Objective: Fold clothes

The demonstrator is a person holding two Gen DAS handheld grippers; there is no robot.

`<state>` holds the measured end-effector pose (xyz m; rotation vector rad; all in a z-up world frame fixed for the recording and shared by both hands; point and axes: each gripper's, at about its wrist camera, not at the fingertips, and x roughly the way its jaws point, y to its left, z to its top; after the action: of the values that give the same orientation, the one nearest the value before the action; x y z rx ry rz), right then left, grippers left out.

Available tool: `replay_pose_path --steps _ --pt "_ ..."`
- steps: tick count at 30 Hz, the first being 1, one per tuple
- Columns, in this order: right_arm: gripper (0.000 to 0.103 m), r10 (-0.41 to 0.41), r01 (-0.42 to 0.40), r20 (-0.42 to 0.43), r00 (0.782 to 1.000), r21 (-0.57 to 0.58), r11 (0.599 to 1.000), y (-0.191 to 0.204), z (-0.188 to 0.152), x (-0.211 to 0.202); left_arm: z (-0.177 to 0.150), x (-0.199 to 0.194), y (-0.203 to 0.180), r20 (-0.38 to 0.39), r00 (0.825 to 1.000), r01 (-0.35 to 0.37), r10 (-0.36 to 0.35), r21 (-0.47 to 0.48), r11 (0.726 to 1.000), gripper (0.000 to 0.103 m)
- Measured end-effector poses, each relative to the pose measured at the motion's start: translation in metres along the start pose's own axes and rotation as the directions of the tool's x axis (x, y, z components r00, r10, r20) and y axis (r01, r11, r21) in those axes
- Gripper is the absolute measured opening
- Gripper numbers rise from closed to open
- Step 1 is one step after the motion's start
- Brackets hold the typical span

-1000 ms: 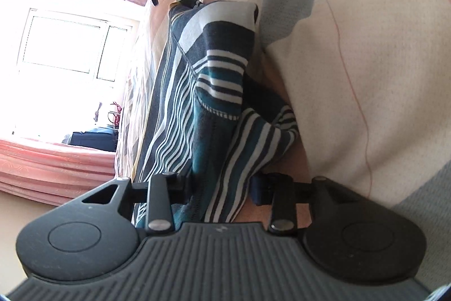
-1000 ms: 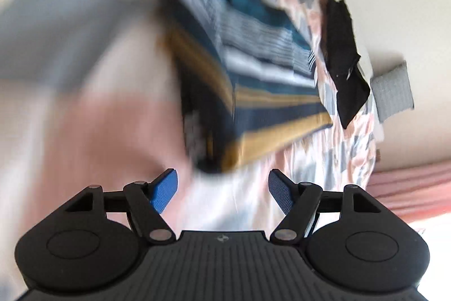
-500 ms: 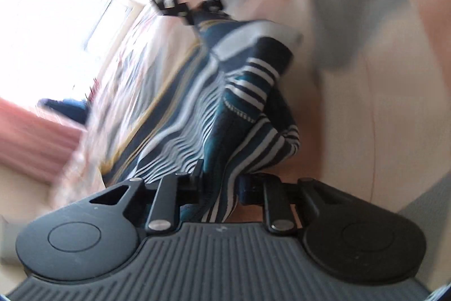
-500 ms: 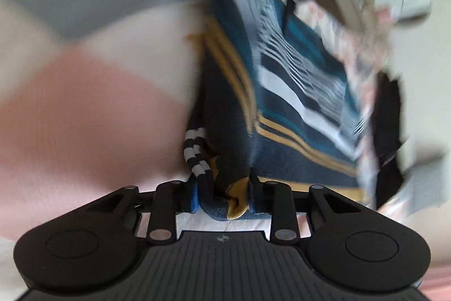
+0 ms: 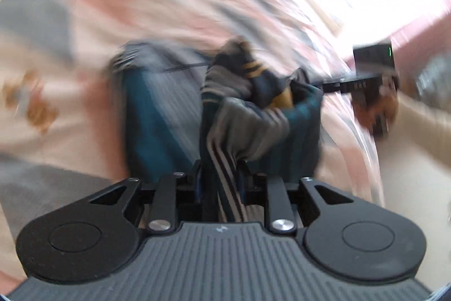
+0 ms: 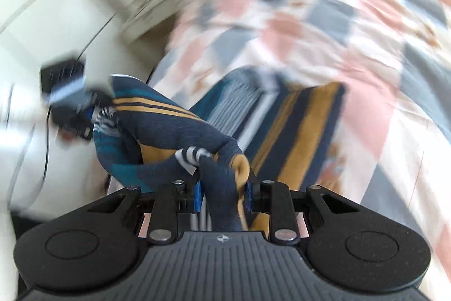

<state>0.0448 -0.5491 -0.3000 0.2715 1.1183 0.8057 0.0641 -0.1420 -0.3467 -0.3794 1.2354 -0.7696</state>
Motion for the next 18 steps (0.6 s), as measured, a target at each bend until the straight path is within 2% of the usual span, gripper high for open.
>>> replay_pose_path --steps 1,3,4,5,6,7,8,9,11,12,13,14,15,16,18 --pt "0.034 0.005 -0.005 0.001 1.0 0.126 0.992 -0.023 0.008 0.019 0.001 0.006 0.013 -0.002 1.0 0.026 -0.026 -0.06 0.998 0.021" --pt "0.041 0.017 -0.016 0.0 1.0 0.363 0.931 -0.061 0.013 0.053 0.0 0.006 0.027 0.01 0.995 0.098 -0.097 -0.124 0.987 0.022" --pt "0.044 0.035 -0.045 0.031 0.999 0.413 0.909 -0.069 0.009 0.058 0.0 0.003 0.029 0.02 0.992 0.125 -0.123 -0.134 0.983 0.023" --pt "0.046 0.055 -0.079 0.067 0.996 0.453 0.888 -0.075 0.005 0.062 0.002 0.002 0.03 0.027 0.989 0.144 -0.142 -0.135 0.98 0.023" --pt "0.055 0.072 -0.114 0.105 0.992 0.484 0.867 -0.077 -0.001 0.059 0.004 0.001 0.031 0.034 0.987 0.162 -0.159 -0.135 0.978 0.028" --pt "0.069 0.082 -0.148 0.149 0.985 0.51 0.847 -0.078 -0.007 0.052 0.004 0.001 0.028 0.039 0.985 0.172 -0.168 -0.122 0.978 0.034" --pt "0.077 0.09 -0.182 0.195 0.977 0.533 0.827 -0.079 -0.012 0.046 0.004 0.001 0.024 0.043 0.984 0.178 -0.174 -0.103 0.979 0.037" --pt "0.09 0.087 -0.197 0.224 0.971 0.534 0.822 -0.077 -0.015 0.04 0.006 0.006 0.024 0.049 0.983 0.18 -0.177 -0.089 0.98 0.039" --pt "0.093 0.076 -0.206 0.261 0.962 0.518 0.831 -0.072 -0.02 0.031 0.011 0.019 0.025 0.065 0.981 0.186 -0.182 -0.075 0.98 0.037" --pt "0.088 0.06 -0.172 0.236 0.97 0.49 0.855 -0.067 -0.019 0.034 0.012 0.024 0.026 0.075 0.979 0.194 -0.188 -0.08 0.978 0.025" --pt "0.074 0.04 -0.132 0.205 0.978 0.458 0.879 -0.063 -0.017 0.038 0.017 0.029 0.025 0.088 0.978 0.198 -0.19 -0.083 0.977 0.016" --pt "0.06 0.019 -0.093 0.175 0.984 0.424 0.901 -0.059 -0.015 0.042 0.02 0.027 0.024 0.109 0.976 0.195 -0.186 -0.073 0.978 0.015" --pt "0.027 -0.011 -0.042 0.132 0.991 0.387 0.921 -0.054 -0.012 0.049 0.023 0.021 0.022 0.132 0.975 0.189 -0.18 -0.059 0.98 0.015" --pt "0.02 -0.033 -0.019 0.135 0.99 0.371 0.929 -0.051 -0.01 0.048 0.028 0.014 0.022 0.158 0.972 0.185 -0.175 -0.053 0.981 0.015" --pt "0.017 -0.066 -0.003 0.18 0.981 0.357 0.934 -0.045 -0.006 0.04 0.038 -0.001 0.024 0.214 0.962 0.181 -0.167 -0.049 0.982 0.014"
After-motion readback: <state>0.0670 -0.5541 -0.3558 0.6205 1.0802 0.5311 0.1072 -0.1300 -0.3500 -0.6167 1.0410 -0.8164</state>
